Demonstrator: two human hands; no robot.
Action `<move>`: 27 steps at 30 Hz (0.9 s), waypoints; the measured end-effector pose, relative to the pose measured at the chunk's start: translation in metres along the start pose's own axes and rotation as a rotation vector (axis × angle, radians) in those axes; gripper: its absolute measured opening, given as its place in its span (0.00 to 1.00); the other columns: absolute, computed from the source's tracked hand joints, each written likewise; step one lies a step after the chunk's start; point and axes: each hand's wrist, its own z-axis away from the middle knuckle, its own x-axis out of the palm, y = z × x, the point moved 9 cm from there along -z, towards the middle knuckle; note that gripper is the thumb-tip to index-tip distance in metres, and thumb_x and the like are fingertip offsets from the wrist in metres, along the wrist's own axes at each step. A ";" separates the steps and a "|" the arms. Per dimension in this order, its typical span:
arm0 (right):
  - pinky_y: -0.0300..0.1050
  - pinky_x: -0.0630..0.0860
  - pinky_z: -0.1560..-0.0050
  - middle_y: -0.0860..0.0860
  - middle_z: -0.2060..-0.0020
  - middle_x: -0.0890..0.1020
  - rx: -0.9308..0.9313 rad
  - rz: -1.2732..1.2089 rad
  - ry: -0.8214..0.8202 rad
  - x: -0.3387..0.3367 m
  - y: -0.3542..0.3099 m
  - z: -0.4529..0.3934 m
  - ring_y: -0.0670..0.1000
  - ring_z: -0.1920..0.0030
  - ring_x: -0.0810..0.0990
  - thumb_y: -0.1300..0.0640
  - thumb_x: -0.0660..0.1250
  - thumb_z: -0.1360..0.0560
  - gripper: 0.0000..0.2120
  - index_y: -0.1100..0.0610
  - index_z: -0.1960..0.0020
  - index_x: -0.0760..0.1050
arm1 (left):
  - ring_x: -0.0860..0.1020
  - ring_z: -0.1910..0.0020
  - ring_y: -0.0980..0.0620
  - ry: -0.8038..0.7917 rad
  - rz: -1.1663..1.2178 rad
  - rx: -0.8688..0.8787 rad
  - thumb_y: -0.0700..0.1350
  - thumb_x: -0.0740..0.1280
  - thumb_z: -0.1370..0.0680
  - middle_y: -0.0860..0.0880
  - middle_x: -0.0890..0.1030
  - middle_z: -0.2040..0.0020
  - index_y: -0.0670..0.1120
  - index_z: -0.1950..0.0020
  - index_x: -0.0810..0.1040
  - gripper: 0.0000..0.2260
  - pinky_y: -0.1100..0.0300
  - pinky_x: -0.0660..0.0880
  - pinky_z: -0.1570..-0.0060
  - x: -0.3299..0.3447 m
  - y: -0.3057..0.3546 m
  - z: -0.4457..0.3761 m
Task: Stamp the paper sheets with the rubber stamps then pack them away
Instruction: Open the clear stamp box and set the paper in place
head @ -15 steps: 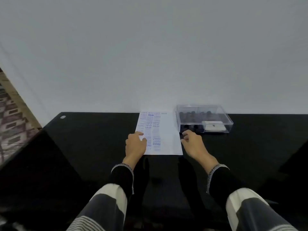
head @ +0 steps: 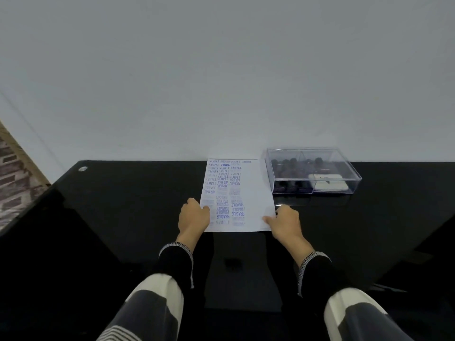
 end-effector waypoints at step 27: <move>0.43 0.72 0.58 0.54 0.54 0.76 -0.053 -0.078 0.035 -0.015 0.011 0.067 0.51 0.57 0.74 0.62 0.62 0.23 0.06 0.63 0.49 0.73 | 0.74 0.52 0.47 0.016 -0.117 0.115 0.39 0.57 0.20 0.45 0.74 0.43 0.41 0.42 0.66 0.07 0.53 0.70 0.55 0.000 -0.010 0.101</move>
